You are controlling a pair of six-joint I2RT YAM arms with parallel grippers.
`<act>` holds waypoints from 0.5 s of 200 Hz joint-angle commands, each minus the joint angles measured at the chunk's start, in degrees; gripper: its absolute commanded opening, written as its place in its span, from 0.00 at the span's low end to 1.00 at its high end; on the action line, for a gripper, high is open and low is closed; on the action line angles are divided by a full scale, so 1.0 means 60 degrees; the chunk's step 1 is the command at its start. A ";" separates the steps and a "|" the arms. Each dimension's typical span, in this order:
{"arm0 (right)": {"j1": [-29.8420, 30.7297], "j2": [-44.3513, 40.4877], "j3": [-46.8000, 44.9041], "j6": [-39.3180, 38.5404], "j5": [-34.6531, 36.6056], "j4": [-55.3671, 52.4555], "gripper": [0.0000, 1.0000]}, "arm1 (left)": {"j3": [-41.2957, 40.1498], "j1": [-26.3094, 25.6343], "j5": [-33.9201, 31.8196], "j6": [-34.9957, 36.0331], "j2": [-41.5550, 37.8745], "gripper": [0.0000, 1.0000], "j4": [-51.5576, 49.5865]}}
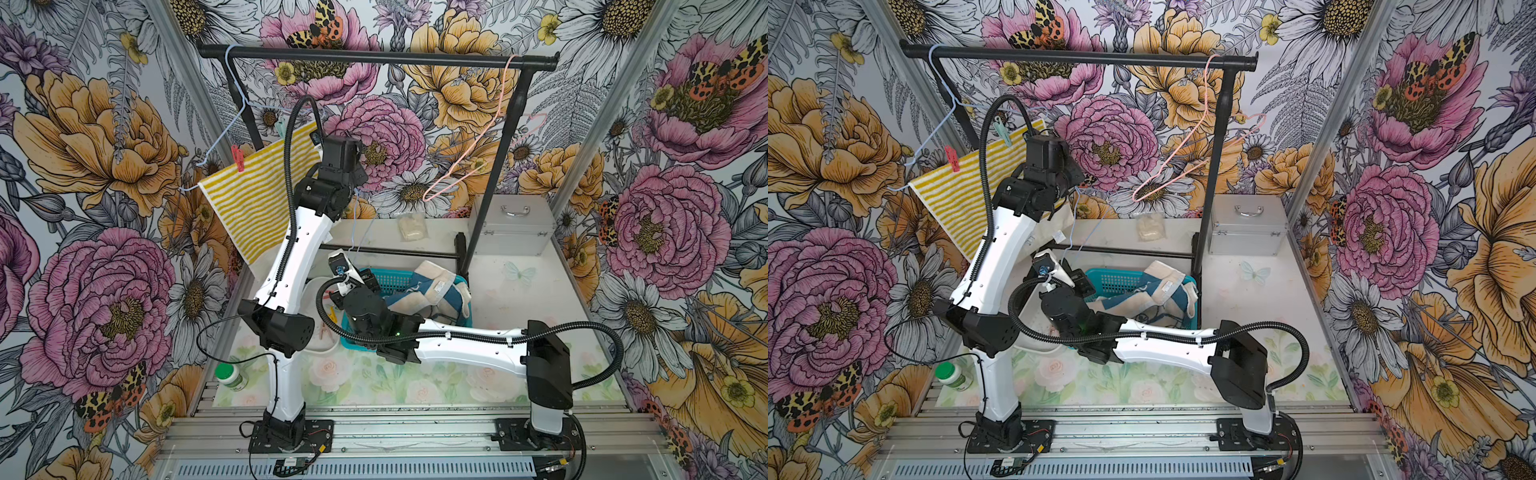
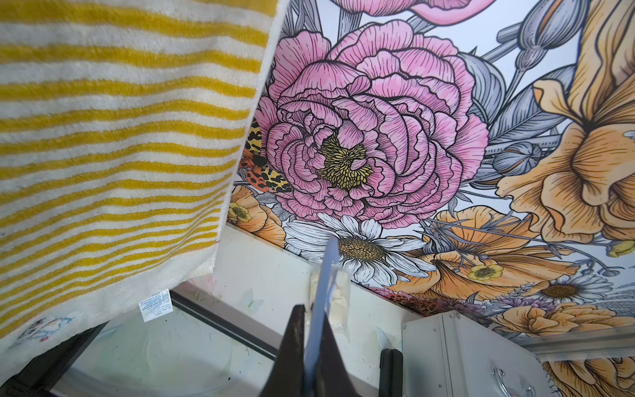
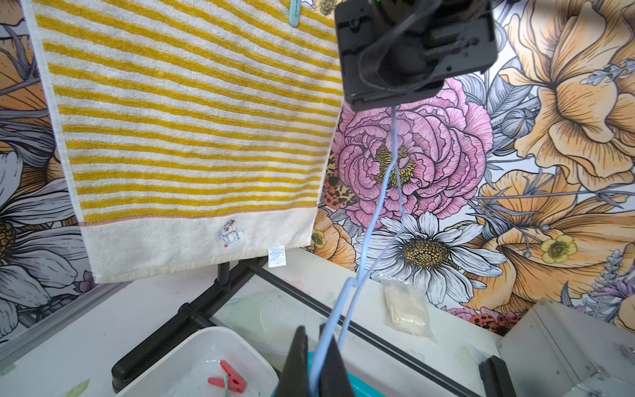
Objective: Remove the clothespins securing towels to the hanger
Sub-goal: Place the hanger at the clothesline.
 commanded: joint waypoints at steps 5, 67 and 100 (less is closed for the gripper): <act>0.0009 -0.0792 -0.0440 0.0113 0.0627 0.0669 0.00 | 0.0341 -0.0001 0.0748 -0.0142 -0.0223 0.30 -0.0002; 0.0013 -0.2848 -0.2135 0.0074 0.1012 0.1321 0.00 | -0.0790 0.0151 0.2985 -0.0117 -0.1166 0.71 0.1471; -0.0008 -0.3665 -0.2322 0.0504 0.0954 0.0441 0.00 | -0.2386 0.0256 0.4188 -0.0283 -0.2382 0.86 0.3057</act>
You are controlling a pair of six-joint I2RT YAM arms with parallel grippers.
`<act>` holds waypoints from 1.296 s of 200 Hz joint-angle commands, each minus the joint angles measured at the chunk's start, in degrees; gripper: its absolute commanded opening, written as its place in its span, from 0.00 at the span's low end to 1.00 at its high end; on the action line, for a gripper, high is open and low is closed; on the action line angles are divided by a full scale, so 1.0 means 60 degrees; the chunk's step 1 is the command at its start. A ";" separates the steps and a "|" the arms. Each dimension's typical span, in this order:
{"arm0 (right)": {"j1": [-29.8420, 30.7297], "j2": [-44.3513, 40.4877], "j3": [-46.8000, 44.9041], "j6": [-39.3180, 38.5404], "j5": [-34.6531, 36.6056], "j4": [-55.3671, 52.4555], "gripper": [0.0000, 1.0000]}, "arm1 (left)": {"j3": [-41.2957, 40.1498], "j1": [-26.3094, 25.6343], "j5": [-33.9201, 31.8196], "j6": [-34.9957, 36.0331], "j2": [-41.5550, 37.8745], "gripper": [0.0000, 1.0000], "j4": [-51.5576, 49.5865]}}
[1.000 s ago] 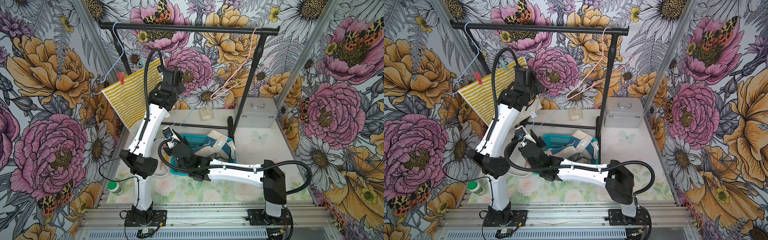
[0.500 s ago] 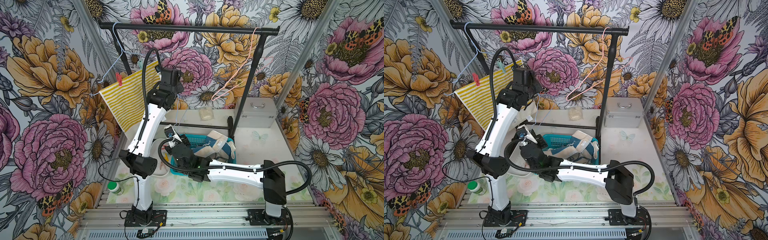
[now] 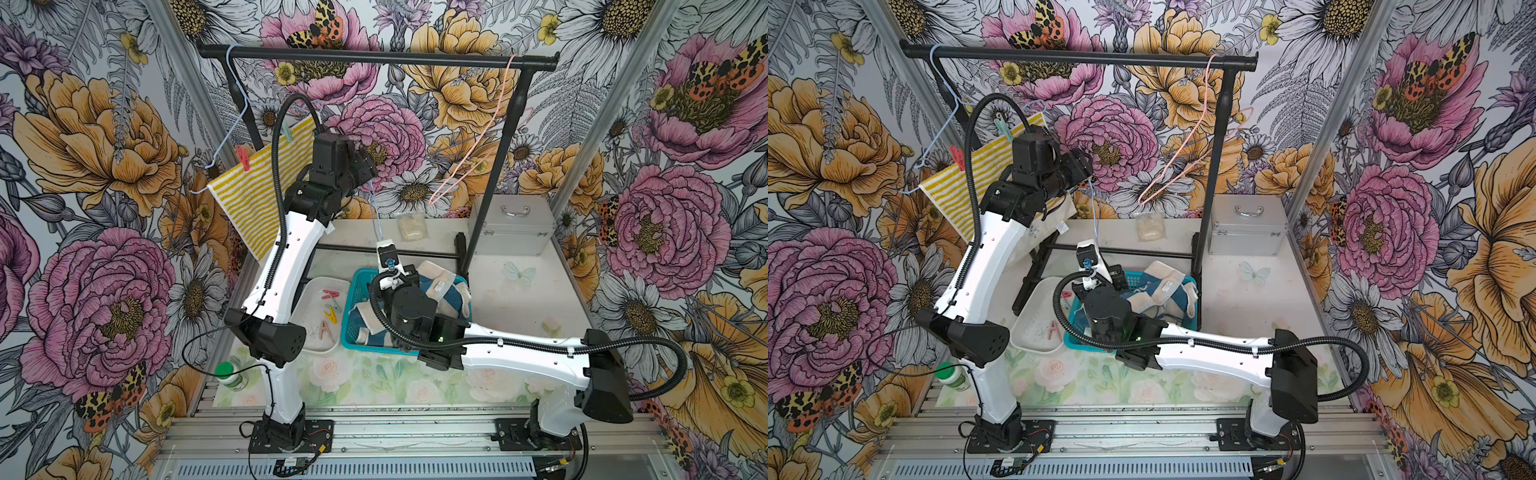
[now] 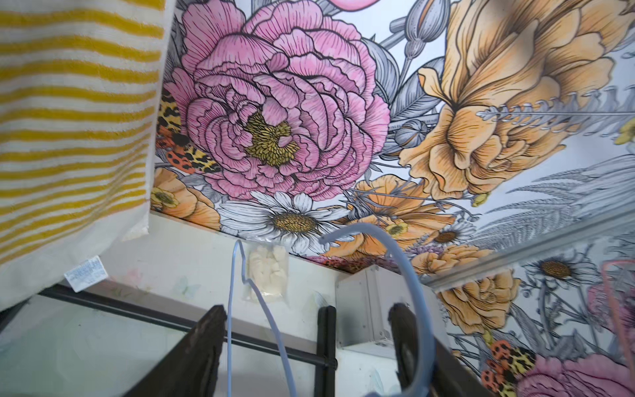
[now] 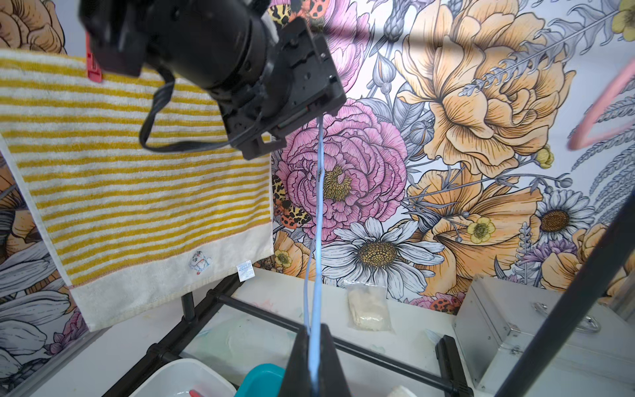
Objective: Remove the clothespins securing towels to the hanger
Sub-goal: Place the hanger at the clothesline.
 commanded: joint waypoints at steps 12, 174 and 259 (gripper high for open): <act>0.0002 -0.0818 -0.0076 0.0626 0.0188 -0.0748 0.00 | -0.0629 0.0267 0.1785 -0.0035 -0.1111 0.93 0.1675; 0.0933 -0.1121 0.0918 0.0286 0.1089 -0.1227 0.00 | -0.5984 0.1800 0.3371 0.0297 -0.5195 0.99 0.3496; 0.1859 -0.0692 0.2336 -0.2245 0.1263 0.1252 0.00 | -0.7557 0.2038 0.3093 0.0376 -0.6088 0.99 0.3325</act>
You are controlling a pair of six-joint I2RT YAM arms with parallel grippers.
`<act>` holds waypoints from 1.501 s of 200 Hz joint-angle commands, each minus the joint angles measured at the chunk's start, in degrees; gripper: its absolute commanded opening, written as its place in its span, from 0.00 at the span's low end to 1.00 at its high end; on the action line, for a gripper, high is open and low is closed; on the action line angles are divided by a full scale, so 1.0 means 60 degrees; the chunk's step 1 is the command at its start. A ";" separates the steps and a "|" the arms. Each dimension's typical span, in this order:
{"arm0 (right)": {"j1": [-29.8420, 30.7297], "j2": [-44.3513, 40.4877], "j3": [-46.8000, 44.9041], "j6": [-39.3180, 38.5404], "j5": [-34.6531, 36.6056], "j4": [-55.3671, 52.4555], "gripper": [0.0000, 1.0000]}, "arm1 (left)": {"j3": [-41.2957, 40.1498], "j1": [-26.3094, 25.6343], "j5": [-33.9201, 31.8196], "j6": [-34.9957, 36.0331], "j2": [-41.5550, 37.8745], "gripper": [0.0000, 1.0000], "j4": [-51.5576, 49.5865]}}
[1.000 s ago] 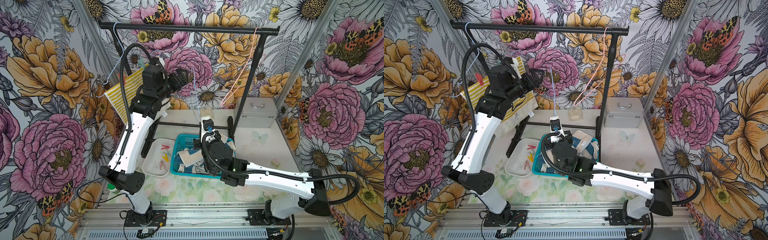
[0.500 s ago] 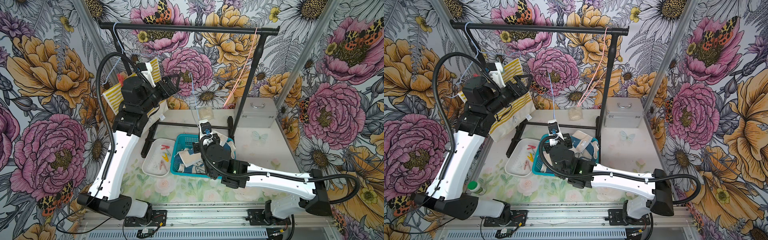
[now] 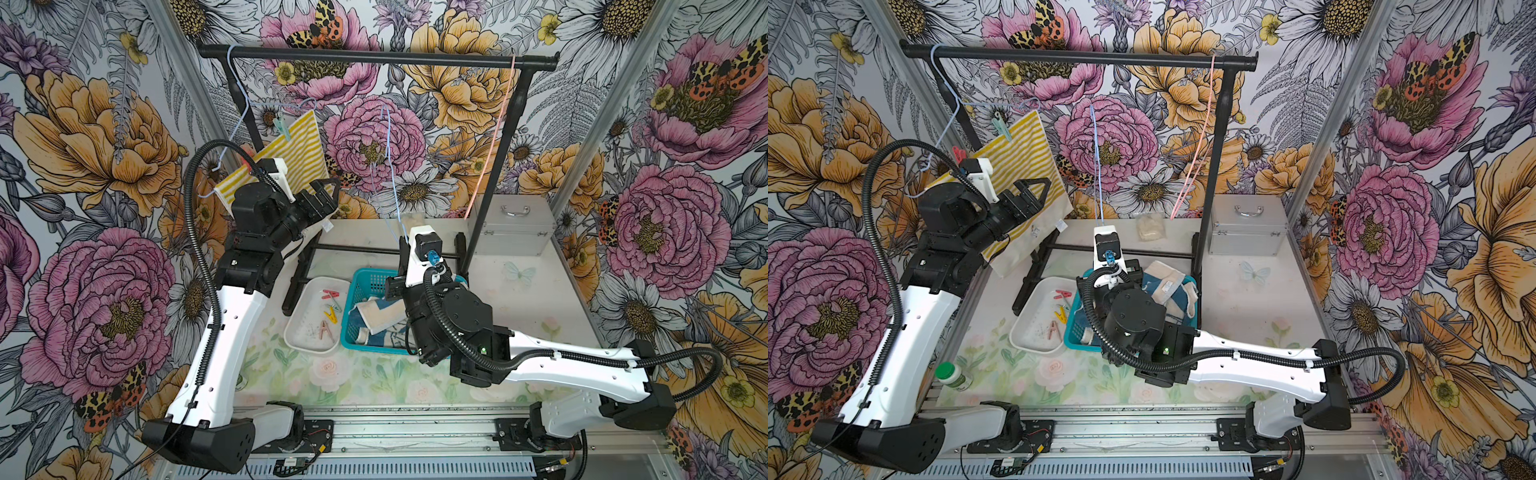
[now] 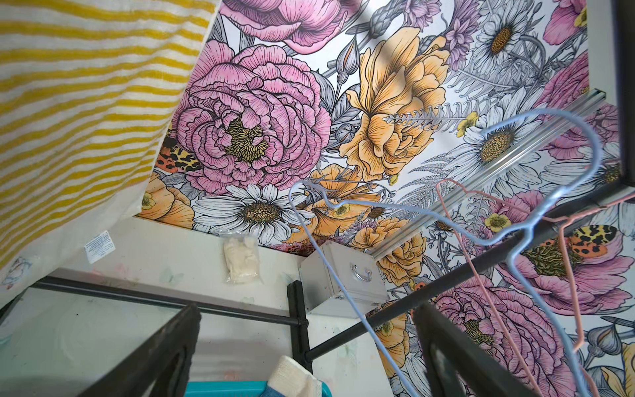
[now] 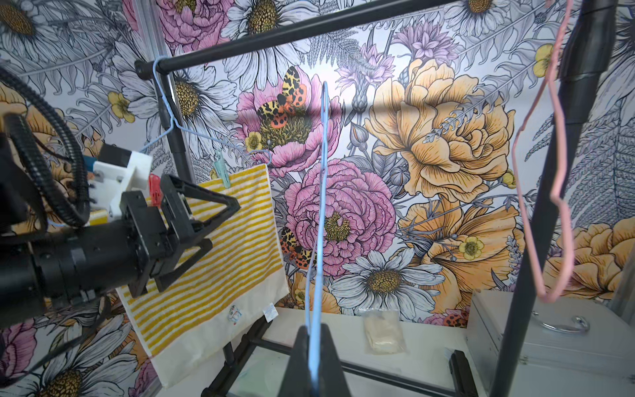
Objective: Remove the clothespins securing towels to the hanger
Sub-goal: Place the hanger at the clothesline.
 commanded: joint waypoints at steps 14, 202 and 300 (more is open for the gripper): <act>0.0559 0.0500 0.0968 -0.2078 0.0127 0.2113 0.00 | -0.0359 -0.0012 -0.0091 0.0356 -0.0276 0.99 0.0047; 0.0346 0.0787 0.2568 -0.4533 0.0685 0.4254 0.00 | -0.0416 -0.0625 -0.0158 0.1057 0.0232 0.99 -0.0174; -0.0129 -0.0664 0.1709 -0.3009 0.1213 0.1819 0.00 | -0.0400 -0.0760 -0.0126 0.1161 0.0398 0.99 -0.0208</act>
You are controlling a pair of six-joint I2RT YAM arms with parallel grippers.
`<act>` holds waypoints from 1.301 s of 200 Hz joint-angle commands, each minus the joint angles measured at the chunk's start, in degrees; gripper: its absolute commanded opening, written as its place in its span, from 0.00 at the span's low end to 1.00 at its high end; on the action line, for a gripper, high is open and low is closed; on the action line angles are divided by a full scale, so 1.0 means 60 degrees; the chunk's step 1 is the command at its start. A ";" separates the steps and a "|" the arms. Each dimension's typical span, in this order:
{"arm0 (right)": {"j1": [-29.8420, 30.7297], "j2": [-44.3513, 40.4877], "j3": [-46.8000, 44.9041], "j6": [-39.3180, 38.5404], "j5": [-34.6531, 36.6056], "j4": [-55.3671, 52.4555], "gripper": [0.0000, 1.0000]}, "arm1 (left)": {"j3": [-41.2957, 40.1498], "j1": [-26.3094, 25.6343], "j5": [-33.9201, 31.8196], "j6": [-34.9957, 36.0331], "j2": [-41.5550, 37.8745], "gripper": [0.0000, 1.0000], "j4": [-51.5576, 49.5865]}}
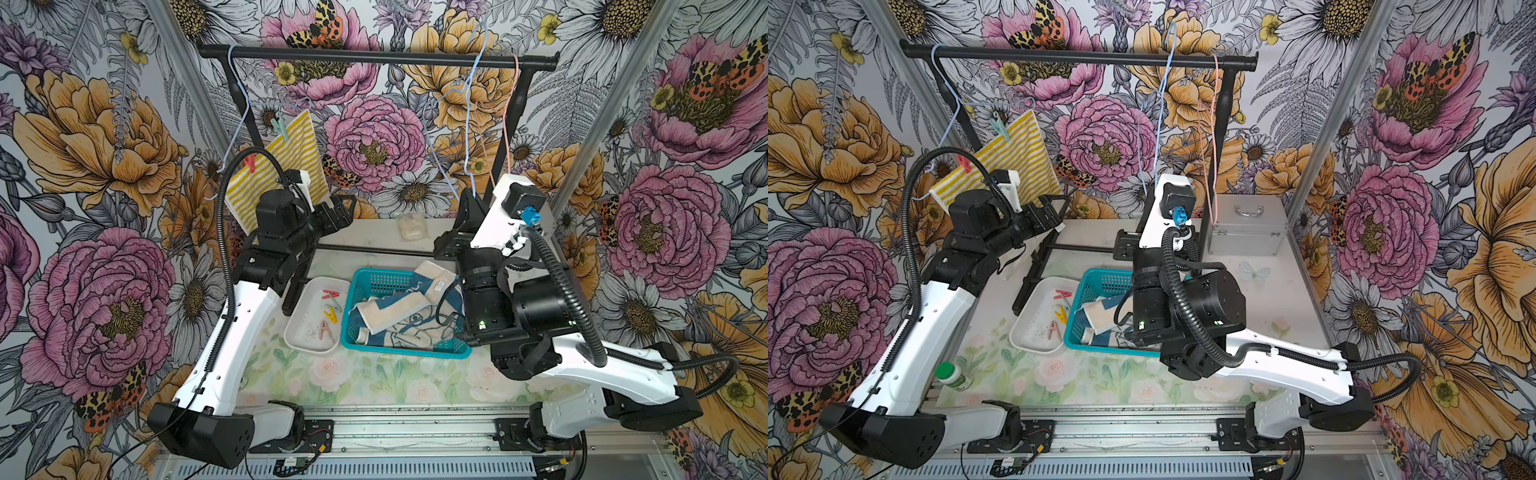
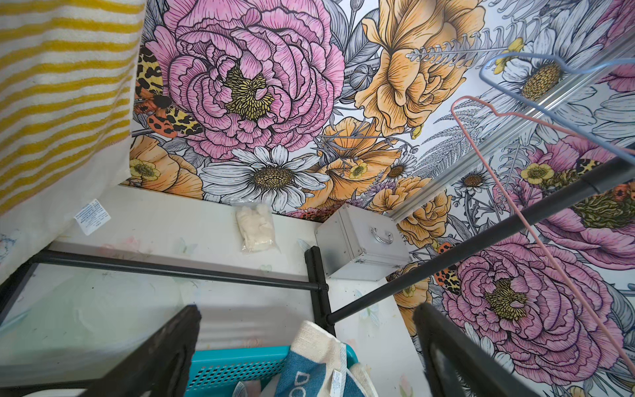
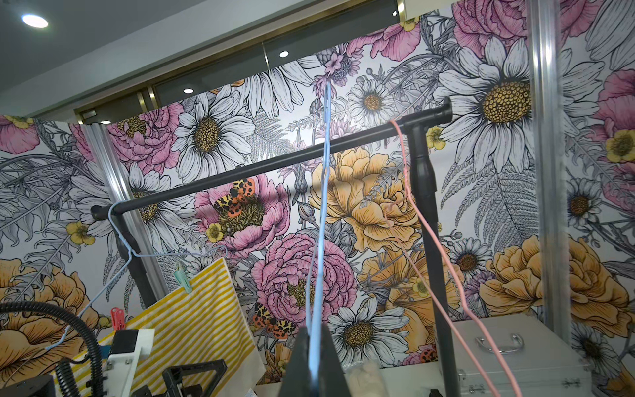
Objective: Remove the clothespins securing towels to the hanger
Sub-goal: Place the hanger at the clothesline.
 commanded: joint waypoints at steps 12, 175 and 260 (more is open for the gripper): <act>-0.0220 -0.0335 -0.0242 0.0766 0.0185 -0.1188 0.00 | 0.0157 -0.0082 -0.0003 0.0249 0.0073 0.99 -0.0059; -0.1554 -0.1325 -0.0682 0.4310 -0.0135 -0.5875 0.00 | 0.0150 -0.0640 -0.0347 0.0249 0.0162 0.99 -0.0052; -0.1165 -0.1842 -0.1513 0.5029 -0.0695 -0.7217 0.67 | 0.1172 -0.1001 0.0111 0.1214 0.0161 0.99 -0.0140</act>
